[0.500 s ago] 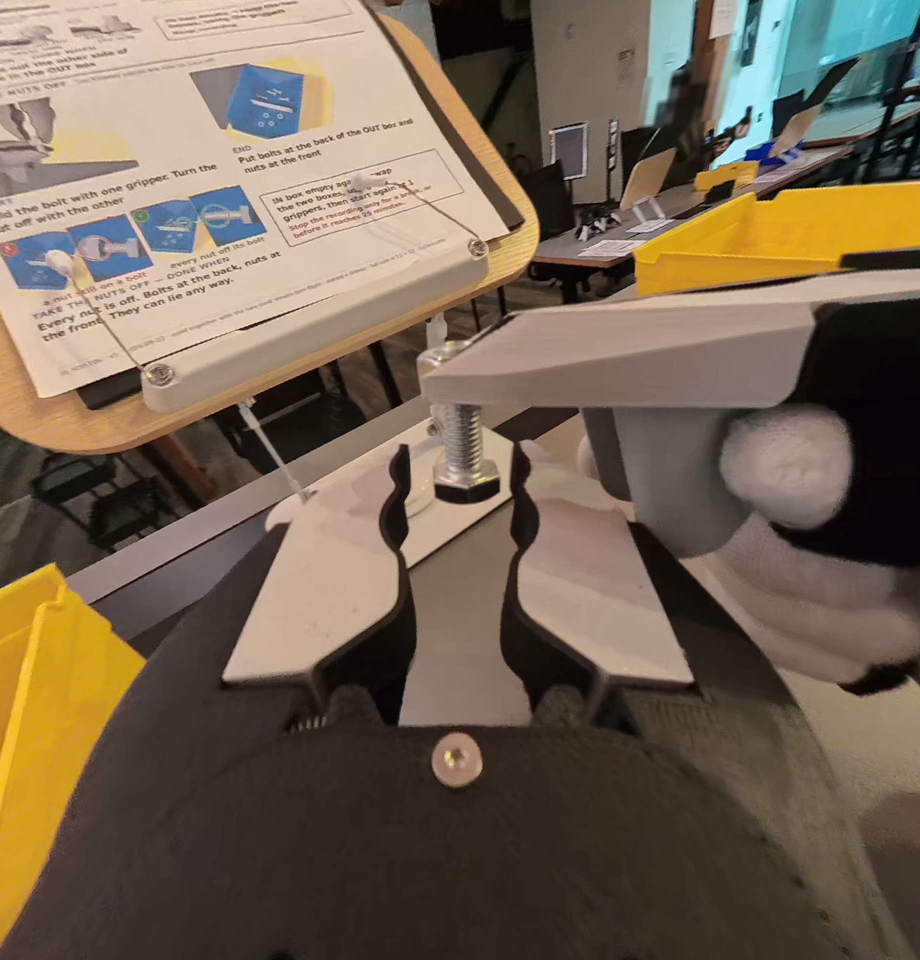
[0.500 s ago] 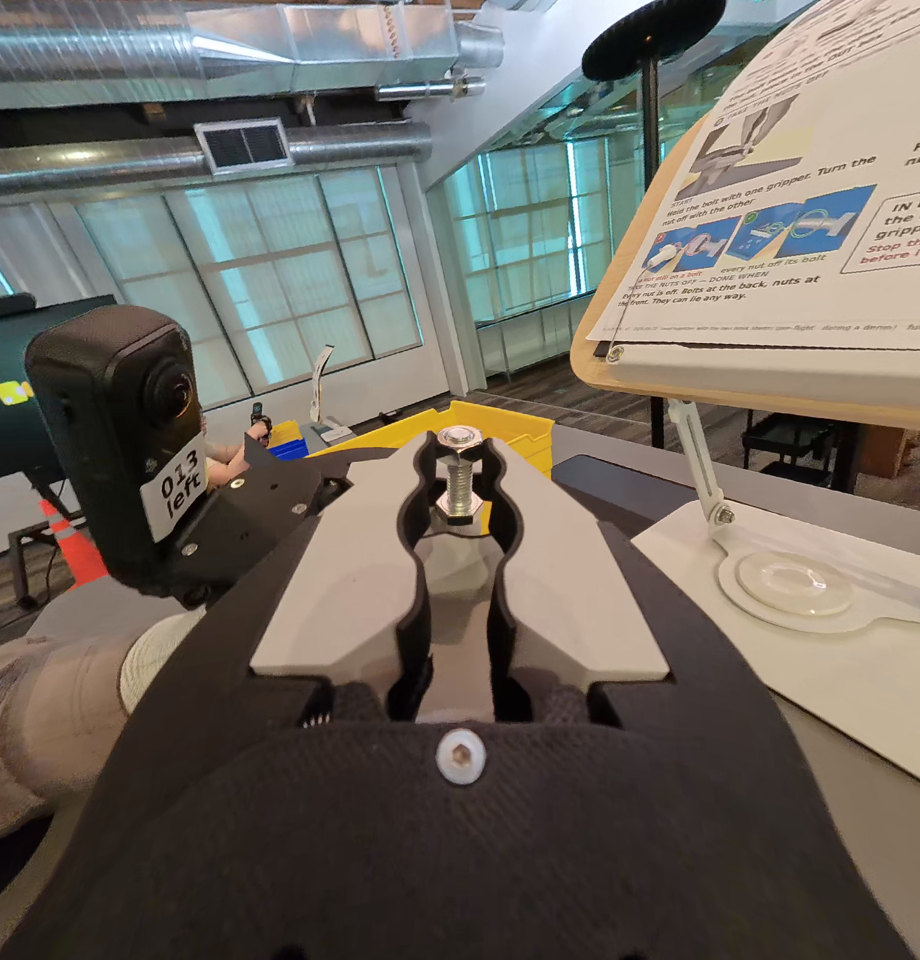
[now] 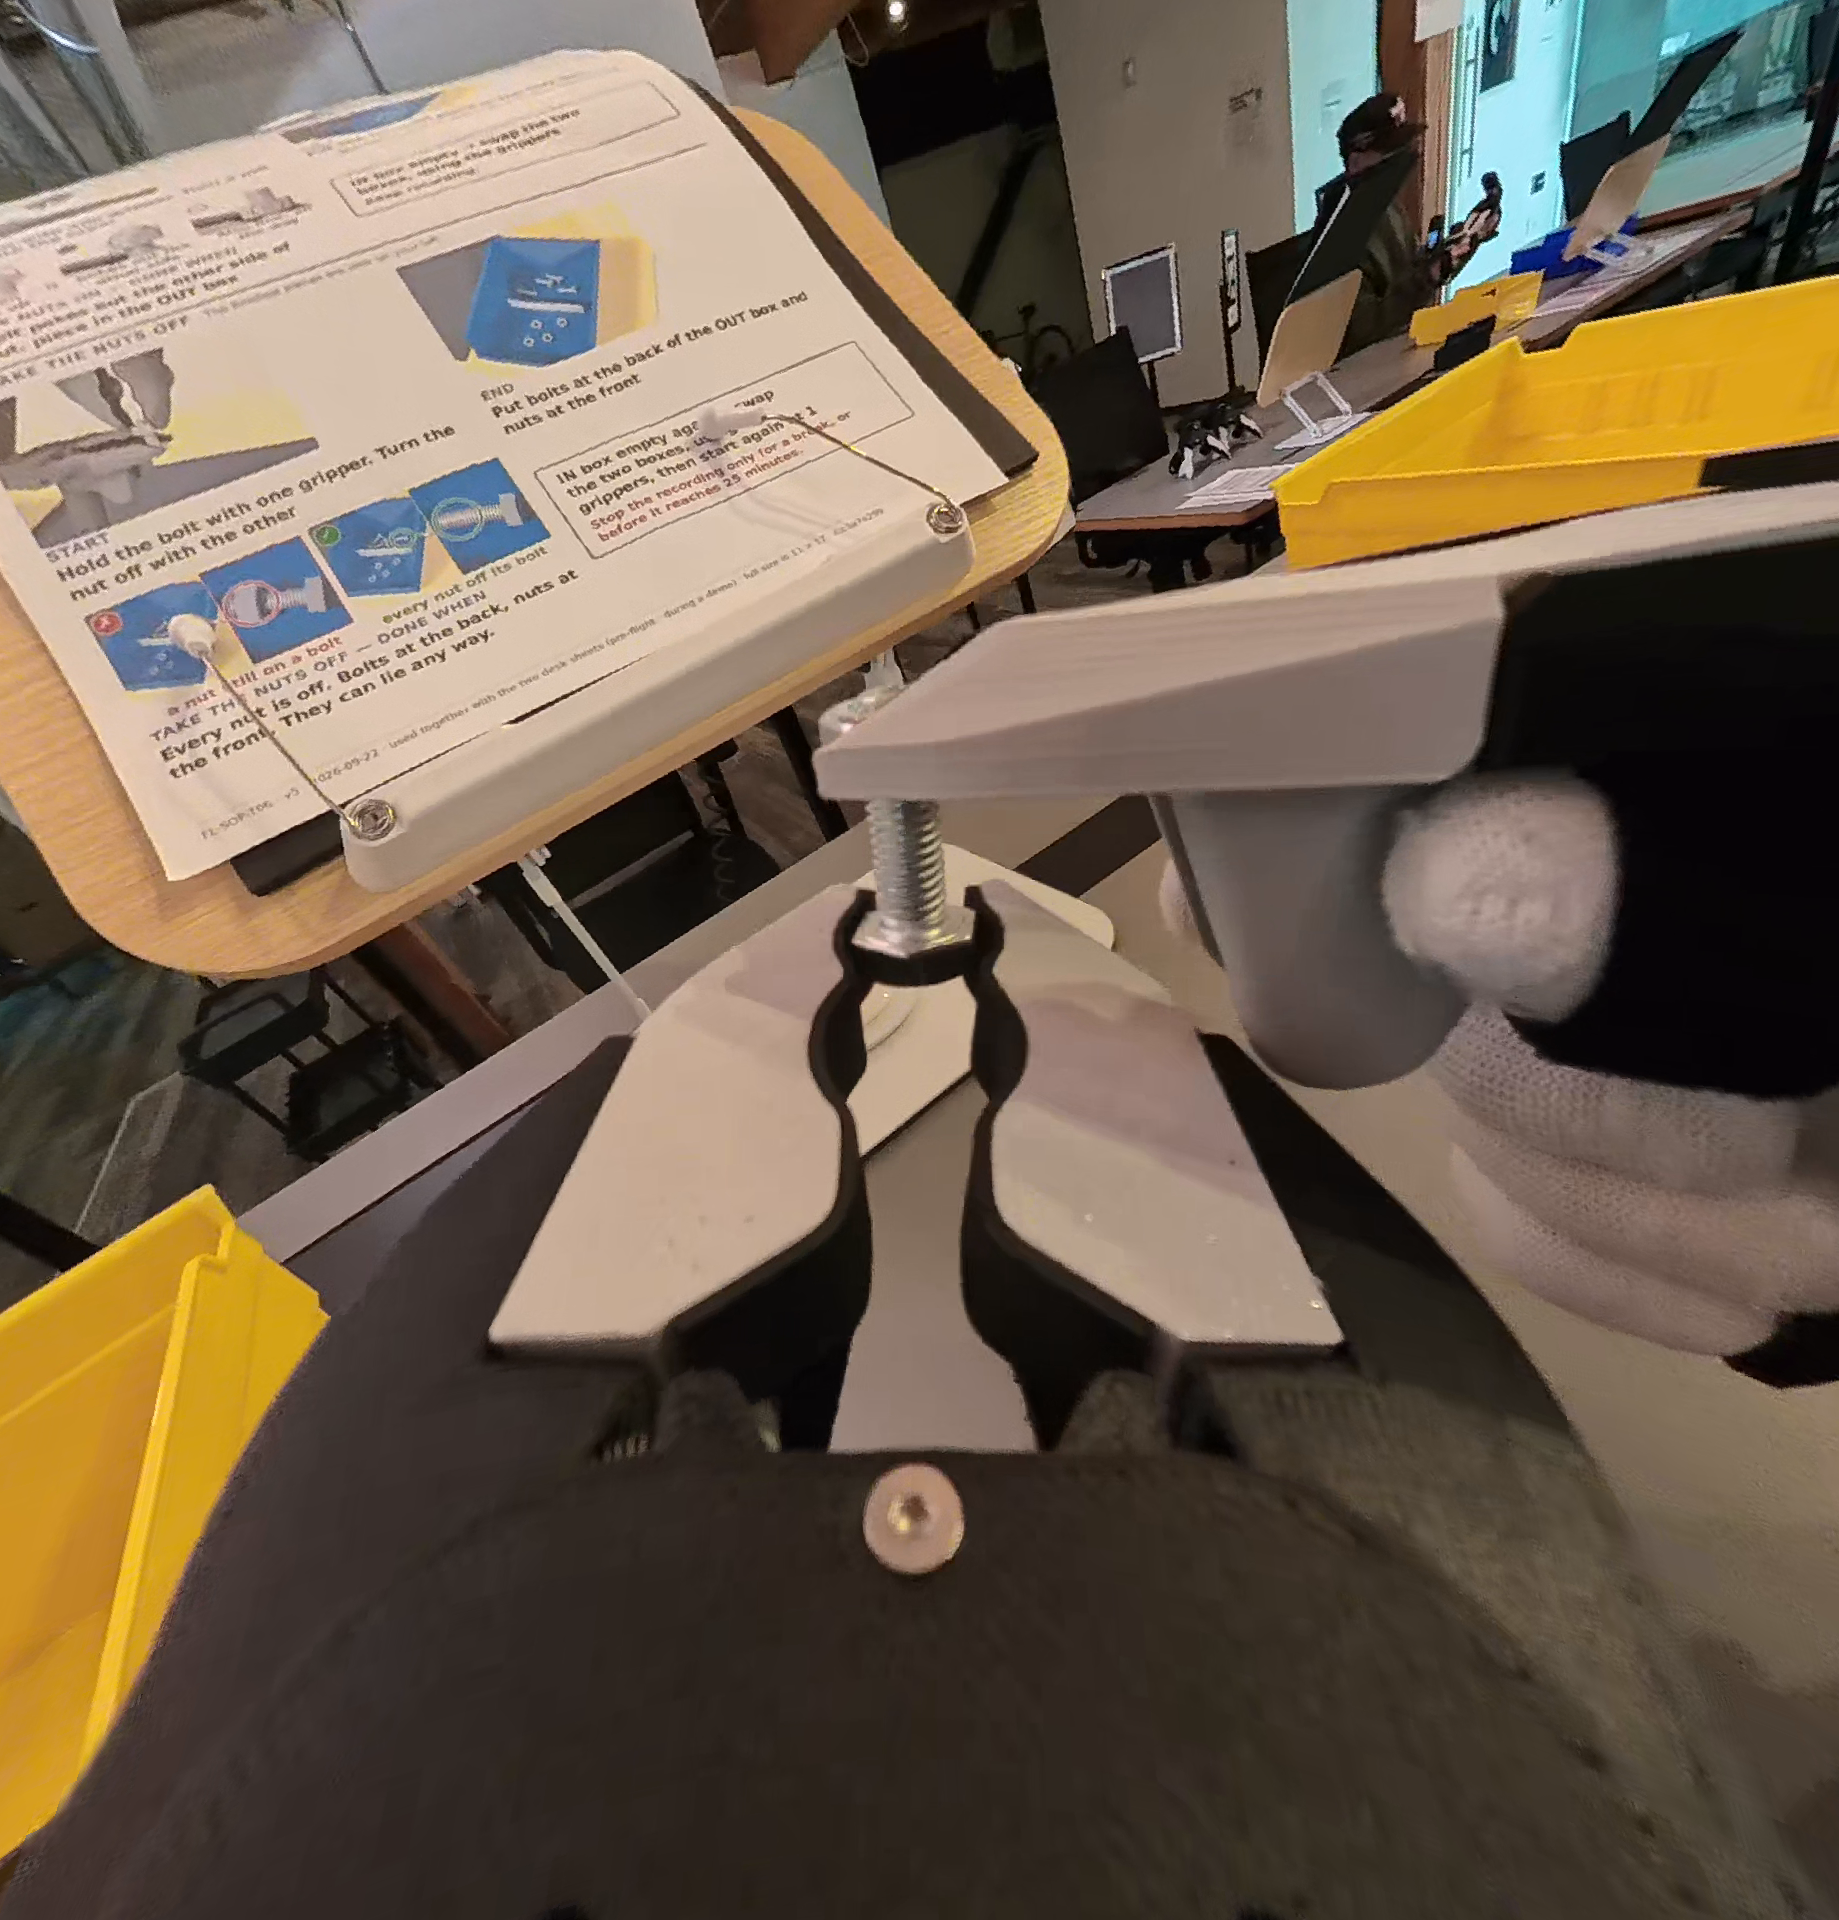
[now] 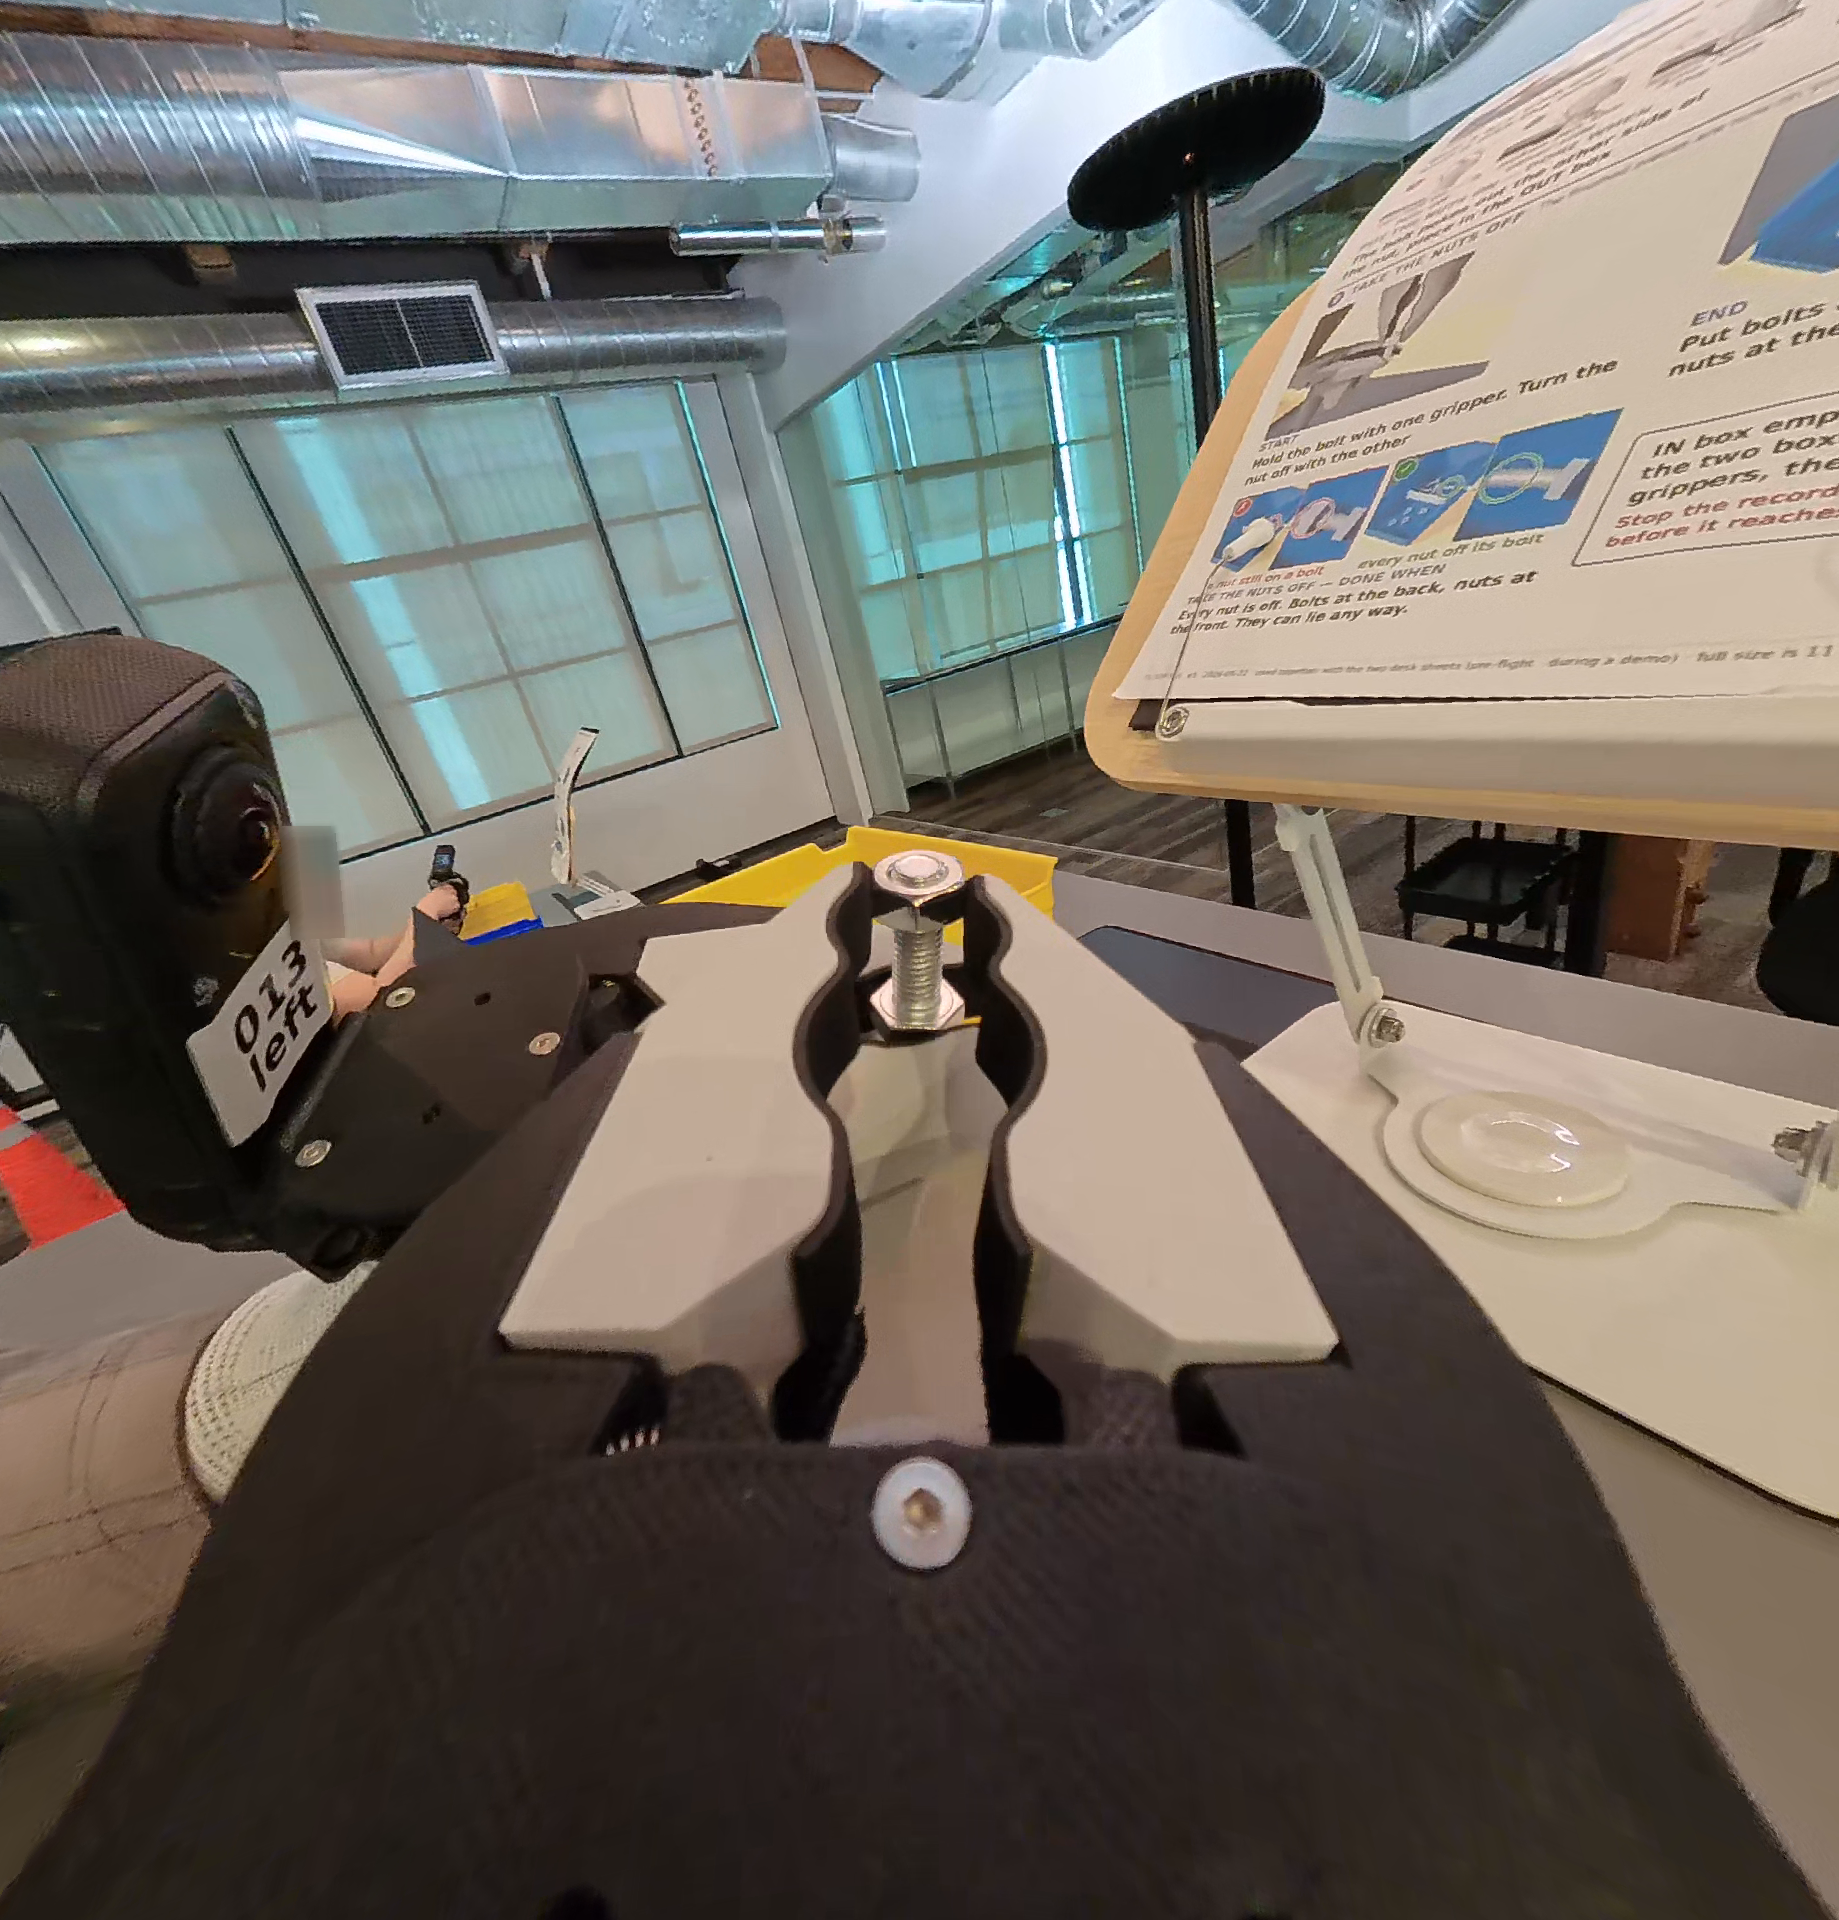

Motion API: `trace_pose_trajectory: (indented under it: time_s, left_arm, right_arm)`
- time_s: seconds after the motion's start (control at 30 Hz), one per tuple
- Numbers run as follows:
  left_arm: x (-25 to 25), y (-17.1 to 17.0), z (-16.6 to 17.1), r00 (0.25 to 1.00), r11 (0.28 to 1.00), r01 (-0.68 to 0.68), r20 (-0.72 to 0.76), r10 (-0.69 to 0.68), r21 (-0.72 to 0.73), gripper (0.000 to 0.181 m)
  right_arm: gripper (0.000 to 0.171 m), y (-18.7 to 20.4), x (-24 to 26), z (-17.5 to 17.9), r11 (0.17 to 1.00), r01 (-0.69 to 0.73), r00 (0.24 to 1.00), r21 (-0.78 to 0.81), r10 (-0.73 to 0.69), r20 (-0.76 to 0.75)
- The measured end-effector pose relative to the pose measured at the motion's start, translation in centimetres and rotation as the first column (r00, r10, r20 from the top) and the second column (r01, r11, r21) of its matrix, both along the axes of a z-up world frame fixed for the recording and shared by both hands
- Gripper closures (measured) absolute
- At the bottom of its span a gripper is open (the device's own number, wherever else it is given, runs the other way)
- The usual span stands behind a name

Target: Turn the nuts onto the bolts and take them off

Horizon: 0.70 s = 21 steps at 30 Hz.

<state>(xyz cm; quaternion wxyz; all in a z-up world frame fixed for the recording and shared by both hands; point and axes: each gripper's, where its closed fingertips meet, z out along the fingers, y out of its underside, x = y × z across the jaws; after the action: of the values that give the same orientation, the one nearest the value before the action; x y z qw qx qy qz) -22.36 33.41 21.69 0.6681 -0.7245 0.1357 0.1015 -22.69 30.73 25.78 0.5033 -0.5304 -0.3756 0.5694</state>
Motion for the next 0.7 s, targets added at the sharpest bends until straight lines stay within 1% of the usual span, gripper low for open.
trace_pose_trajectory:
  time_s: [0.17, 0.27, 0.7]
  left_arm:
    - [-0.07, -0.01, -0.03, 1.000, 1.000, 0.000, -0.004, 0.000, 0.003, 0.166]
    - [0.07, -0.02, 0.01, 1.000, 1.000, 0.004, -0.004, -0.004, 0.003, 0.163]
    - [0.19, -0.15, 0.14, 0.999, 0.999, 0.034, 0.024, -0.034, 0.000, 0.166]
  right_arm:
    - [0.156, -0.08, -0.01, -0.07, 1.000, -0.003, 1.000, 0.015, 0.003, 0.002]
    - [0.156, -0.11, -0.04, -0.14, 1.000, -0.004, 1.000, 0.017, 0.004, 0.004]
    - [0.157, -0.35, -0.17, -0.11, 0.999, -0.026, 1.000, 0.033, 0.025, 0.010]
